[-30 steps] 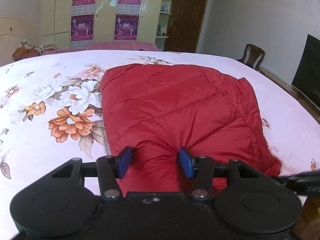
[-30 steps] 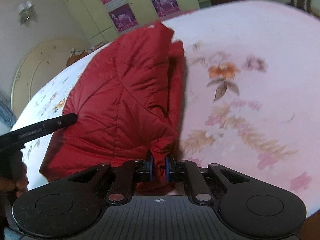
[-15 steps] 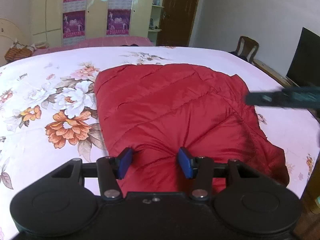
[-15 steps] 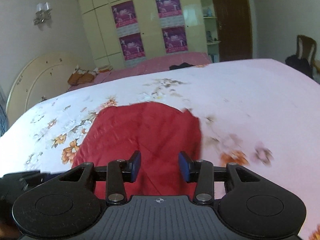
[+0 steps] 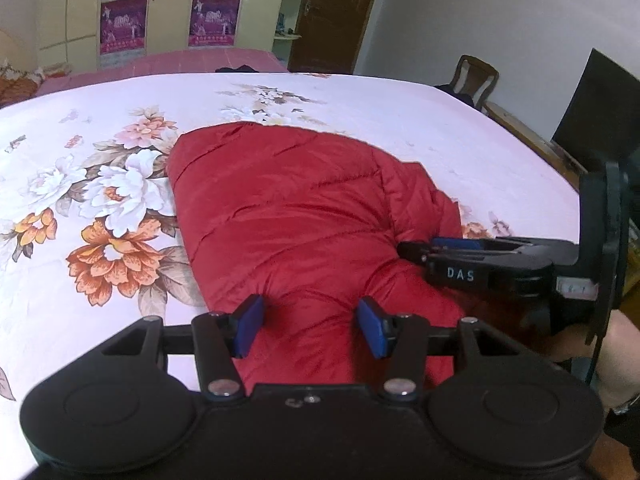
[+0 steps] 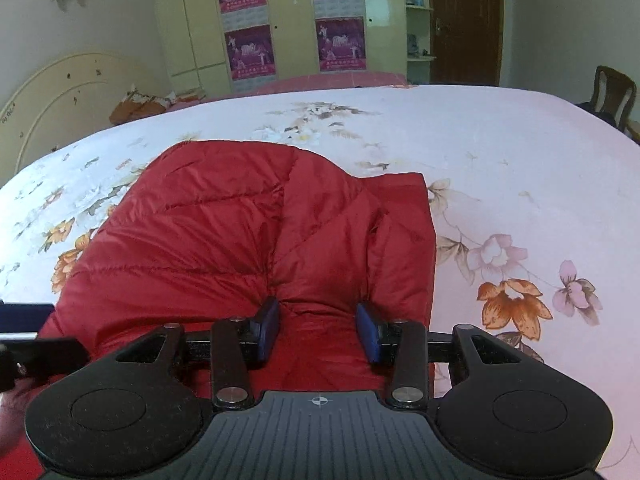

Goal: Fold large clothes
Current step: 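Lower both tools onto the bundle edge and close them on it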

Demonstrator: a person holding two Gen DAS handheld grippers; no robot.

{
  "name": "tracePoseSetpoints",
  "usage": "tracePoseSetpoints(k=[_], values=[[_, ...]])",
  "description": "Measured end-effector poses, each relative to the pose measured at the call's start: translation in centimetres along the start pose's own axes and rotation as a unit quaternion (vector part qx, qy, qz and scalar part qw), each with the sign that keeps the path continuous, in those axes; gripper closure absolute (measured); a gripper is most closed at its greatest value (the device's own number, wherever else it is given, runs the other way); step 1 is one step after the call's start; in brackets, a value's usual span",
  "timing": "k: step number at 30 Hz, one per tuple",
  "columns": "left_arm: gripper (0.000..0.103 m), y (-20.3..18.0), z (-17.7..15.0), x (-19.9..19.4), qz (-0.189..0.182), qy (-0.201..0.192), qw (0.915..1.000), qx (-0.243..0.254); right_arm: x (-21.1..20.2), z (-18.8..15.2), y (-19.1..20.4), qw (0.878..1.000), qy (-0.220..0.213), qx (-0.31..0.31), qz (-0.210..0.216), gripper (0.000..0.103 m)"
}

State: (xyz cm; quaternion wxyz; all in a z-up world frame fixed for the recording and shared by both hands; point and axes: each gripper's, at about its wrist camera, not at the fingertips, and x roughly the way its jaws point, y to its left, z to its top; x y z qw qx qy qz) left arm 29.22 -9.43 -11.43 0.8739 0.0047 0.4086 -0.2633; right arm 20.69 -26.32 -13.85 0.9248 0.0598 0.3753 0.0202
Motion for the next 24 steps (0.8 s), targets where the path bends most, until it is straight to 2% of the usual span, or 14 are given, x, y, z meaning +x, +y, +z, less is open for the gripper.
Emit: tracePoseSetpoints(k=[2, 4, 10, 16, 24], values=[[0.052, 0.8, 0.8, -0.8, -0.013, -0.012, 0.9998, -0.010, -0.7, 0.9, -0.2, 1.000, 0.010, 0.004, 0.005, 0.062], [0.050, 1.5, 1.8, -1.6, -0.009, -0.032, 0.9994, -0.010, -1.6, 2.1, -0.1, 1.000, 0.012, 0.009, 0.009, 0.062], [0.050, 4.4, 4.9, 0.7, 0.014, -0.050, 0.9984, -0.023, -4.1, 5.7, 0.3, 0.999, -0.040, 0.013, 0.007, 0.062], [0.050, 4.5, 7.3, 4.6, 0.022, -0.039, 0.9989, -0.011, -0.5, 7.7, 0.6, 0.999, -0.038, 0.023, -0.031, 0.062], [0.048, 4.8, 7.5, 8.8, 0.033, -0.007, 0.9994, -0.005, 4.6, 6.2, -0.5, 0.997, 0.010, 0.023, -0.067, 0.062]])
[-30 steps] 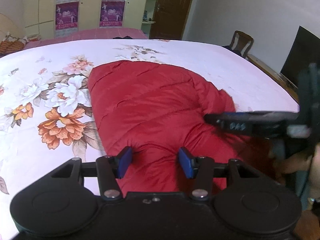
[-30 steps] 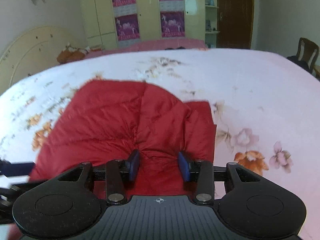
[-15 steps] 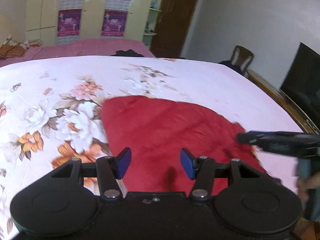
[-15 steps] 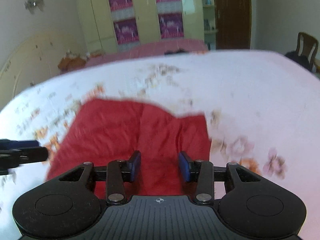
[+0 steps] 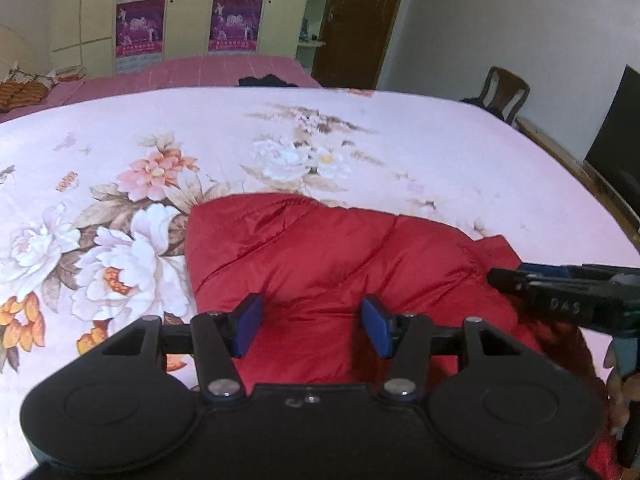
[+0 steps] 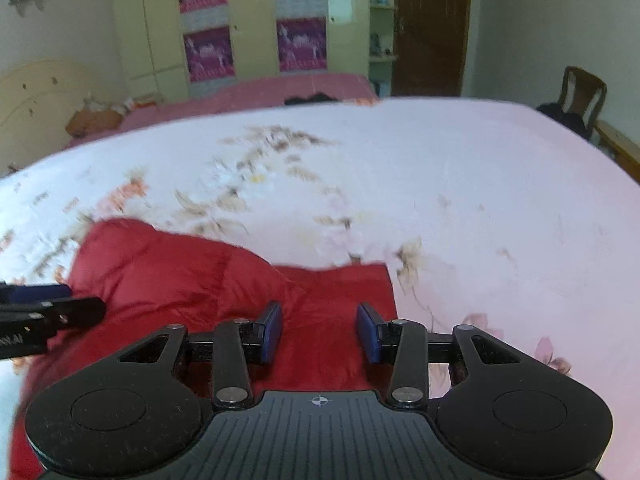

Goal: Fold large clothes
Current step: 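Lower both tools onto the bundle edge and close them on it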

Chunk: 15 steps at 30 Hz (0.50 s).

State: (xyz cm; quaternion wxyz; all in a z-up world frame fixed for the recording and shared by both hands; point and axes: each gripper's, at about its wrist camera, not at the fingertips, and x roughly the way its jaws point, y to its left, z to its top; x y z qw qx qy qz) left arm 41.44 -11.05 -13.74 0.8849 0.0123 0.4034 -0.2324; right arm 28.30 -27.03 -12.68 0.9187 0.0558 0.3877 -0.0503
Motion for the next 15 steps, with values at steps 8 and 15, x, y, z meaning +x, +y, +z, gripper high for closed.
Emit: tracePoseSetpoints(k=[8, 15], values=[[0.047, -0.2, -0.5, 1.7, -0.003, 0.010, 0.9999, 0.008, 2.2, -1.8, -1.6, 0.999, 0.014, 0.034, 0.013, 0.062], [0.046, -0.7, -0.4, 1.7, 0.012, 0.015, 0.9998, 0.001, 2.1, -2.2, -2.0, 0.999, 0.003, 0.030, 0.024, 0.062]])
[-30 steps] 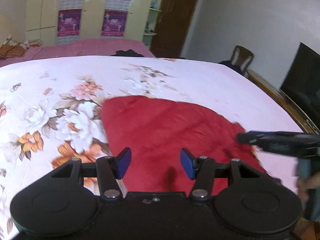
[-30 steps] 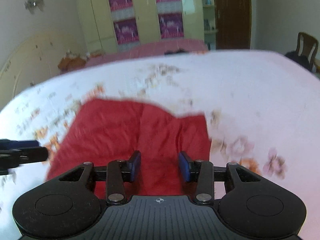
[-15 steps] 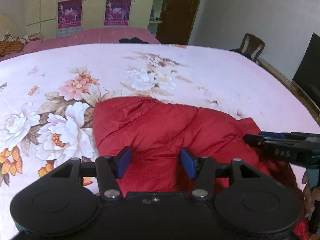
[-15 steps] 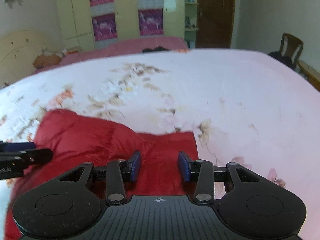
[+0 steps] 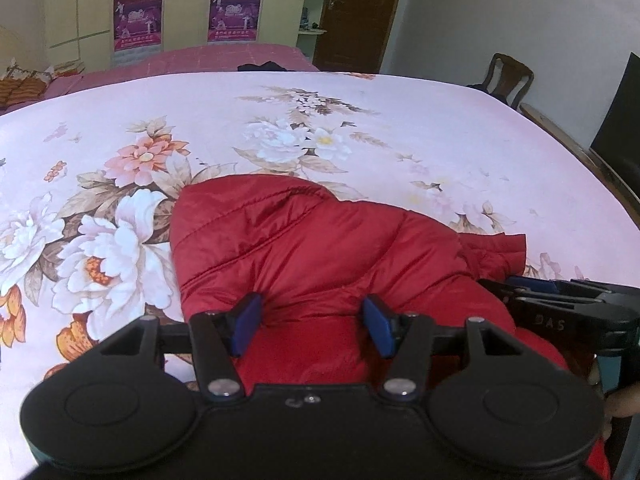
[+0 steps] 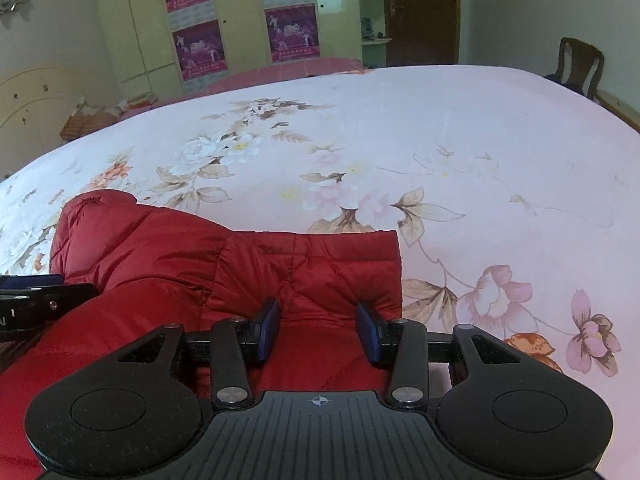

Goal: Fold large clothes
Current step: 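Lower both tools onto the bundle edge and close them on it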

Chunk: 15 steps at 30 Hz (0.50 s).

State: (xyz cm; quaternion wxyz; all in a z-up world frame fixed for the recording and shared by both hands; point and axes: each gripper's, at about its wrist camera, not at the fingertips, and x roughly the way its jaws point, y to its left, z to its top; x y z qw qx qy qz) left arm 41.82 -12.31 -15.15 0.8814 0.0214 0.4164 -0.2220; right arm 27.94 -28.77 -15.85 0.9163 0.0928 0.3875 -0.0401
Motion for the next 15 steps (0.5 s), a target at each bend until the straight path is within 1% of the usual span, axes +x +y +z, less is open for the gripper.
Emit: tracePoseSetpoints(k=[3, 5, 6, 9, 10, 13, 15], values=[[0.042, 0.0, 0.1, -0.9, 0.011, 0.005, 0.9997, -0.019, -0.4, 0.4, -0.3, 1.000, 0.005, -0.004, 0.013, 0.059], [0.033, 0.1, 0.1, -1.7, 0.014, 0.010, 0.9992, -0.037, -0.9, 0.8, -0.3, 1.000, 0.010, -0.008, 0.019, 0.056], [0.032, 0.1, 0.0, -2.1, 0.014, 0.010, 0.9989, -0.042, -1.1, 1.0, -0.3, 1.000, 0.012, -0.011, 0.023, 0.055], [0.029, 0.0, -0.2, -3.7, 0.012, 0.009, 0.9982, -0.058, -2.4, 1.6, -0.4, 0.999, 0.005, -0.021, 0.040, 0.046], [0.029, 0.1, -0.4, -4.4, 0.009, 0.009, 0.9977, -0.067, -3.0, 1.7, -0.4, 0.999, -0.001, -0.024, 0.045, 0.041], [0.029, -0.5, -1.3, -6.0, 0.000, 0.012, 0.9973, -0.073, -5.1, 1.8, -0.5, 0.997, -0.013, -0.042, 0.061, 0.040], [0.027, -0.9, -2.2, -7.0, -0.005, 0.017, 0.9973, -0.072, -6.4, 1.6, -0.9, 0.996, -0.016, -0.039, 0.072, 0.040]])
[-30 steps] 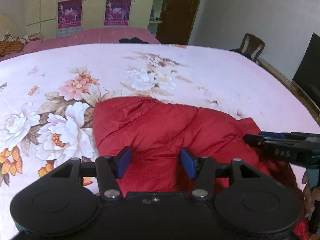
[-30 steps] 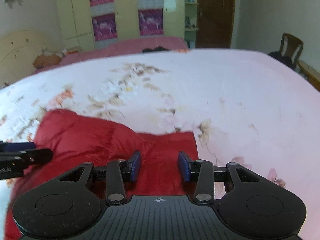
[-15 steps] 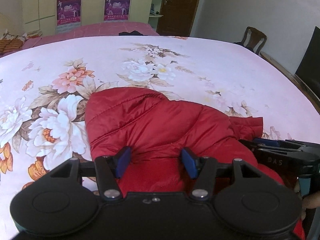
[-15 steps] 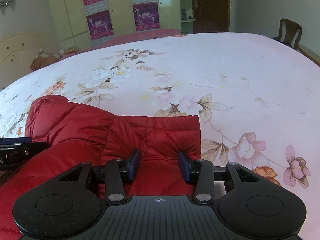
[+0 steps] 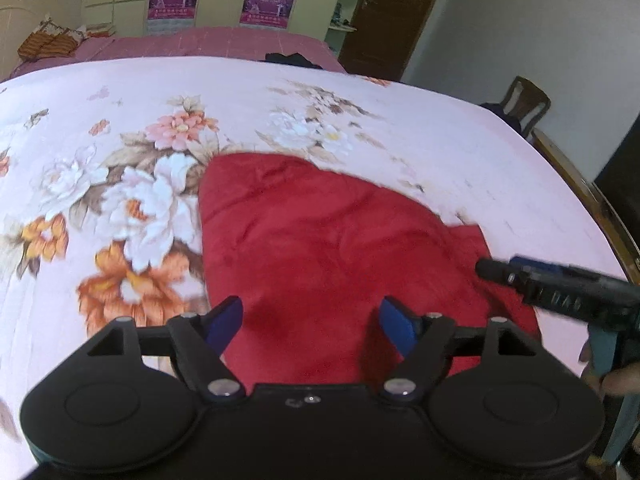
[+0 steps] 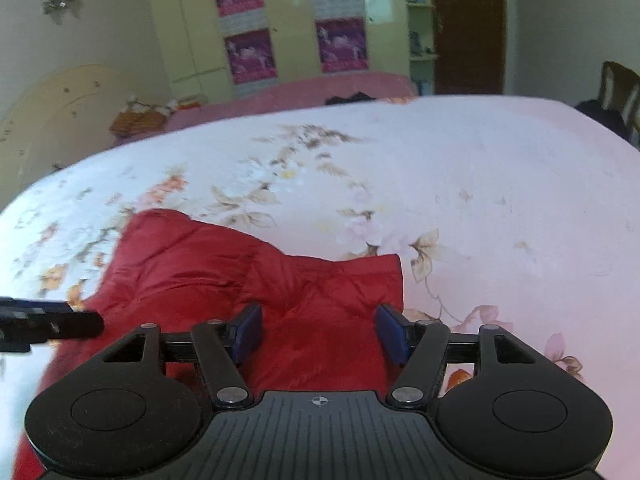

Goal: Fold large clothes
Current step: 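Lower both tools onto the bundle edge and close them on it, then lift the gripped bundle edge with both tools and fold it over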

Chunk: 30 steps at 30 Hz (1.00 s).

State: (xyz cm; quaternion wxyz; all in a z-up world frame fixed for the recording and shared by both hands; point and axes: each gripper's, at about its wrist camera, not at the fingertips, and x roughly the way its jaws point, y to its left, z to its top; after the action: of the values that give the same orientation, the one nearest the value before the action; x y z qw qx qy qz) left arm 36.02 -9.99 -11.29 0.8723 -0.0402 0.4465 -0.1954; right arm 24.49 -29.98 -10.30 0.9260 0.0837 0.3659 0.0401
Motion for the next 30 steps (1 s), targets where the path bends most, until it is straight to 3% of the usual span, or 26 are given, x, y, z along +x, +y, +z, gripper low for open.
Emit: tracePoseSetpoints(k=[1, 4, 9, 17, 21, 25, 26, 28, 30], values=[[0.026, 0.0, -0.5, -0.4, -0.003, 0.004, 1.0000, -0.003, -0.6, -0.2, -0.3, 1.000, 0.001, 0.004, 0.004, 0.040], [0.023, 0.3, -1.8, -1.2, -0.012, 0.016, 0.9995, -0.023, -1.9, -1.1, -1.4, 1.000, 0.011, 0.017, 0.009, 0.012], [0.019, 0.9, -3.4, -1.1, -0.025, 0.035, 0.9977, -0.052, -2.7, -3.2, -2.8, 0.997, 0.044, 0.035, 0.045, 0.012], [0.009, 2.7, -5.3, 0.6, -0.046, 0.047, 0.9920, -0.108, -0.9, -4.1, -4.9, 0.984, 0.072, 0.125, 0.102, 0.012], [0.010, 3.2, -5.3, 1.5, -0.063, 0.051, 0.9899, -0.116, 1.2, -4.7, -6.0, 0.971, 0.091, 0.173, 0.136, 0.012], [0.017, 3.0, -5.0, 2.3, -0.086, 0.054, 0.9868, -0.126, 2.2, -4.2, -5.3, 0.974, 0.094, 0.142, 0.148, 0.013], [0.017, 2.9, -4.8, 2.5, -0.086, 0.054, 0.9868, -0.126, 2.3, -4.1, -5.1, 0.974, 0.096, 0.138, 0.150, 0.014], [0.018, 2.6, -4.8, 2.6, -0.083, 0.053, 0.9872, -0.125, 2.6, -4.0, -4.7, 0.972, 0.103, 0.137, 0.162, 0.028], [0.019, 2.5, -4.8, 2.6, -0.081, 0.053, 0.9876, -0.124, 2.8, -4.0, -4.4, 0.971, 0.106, 0.136, 0.164, 0.034]])
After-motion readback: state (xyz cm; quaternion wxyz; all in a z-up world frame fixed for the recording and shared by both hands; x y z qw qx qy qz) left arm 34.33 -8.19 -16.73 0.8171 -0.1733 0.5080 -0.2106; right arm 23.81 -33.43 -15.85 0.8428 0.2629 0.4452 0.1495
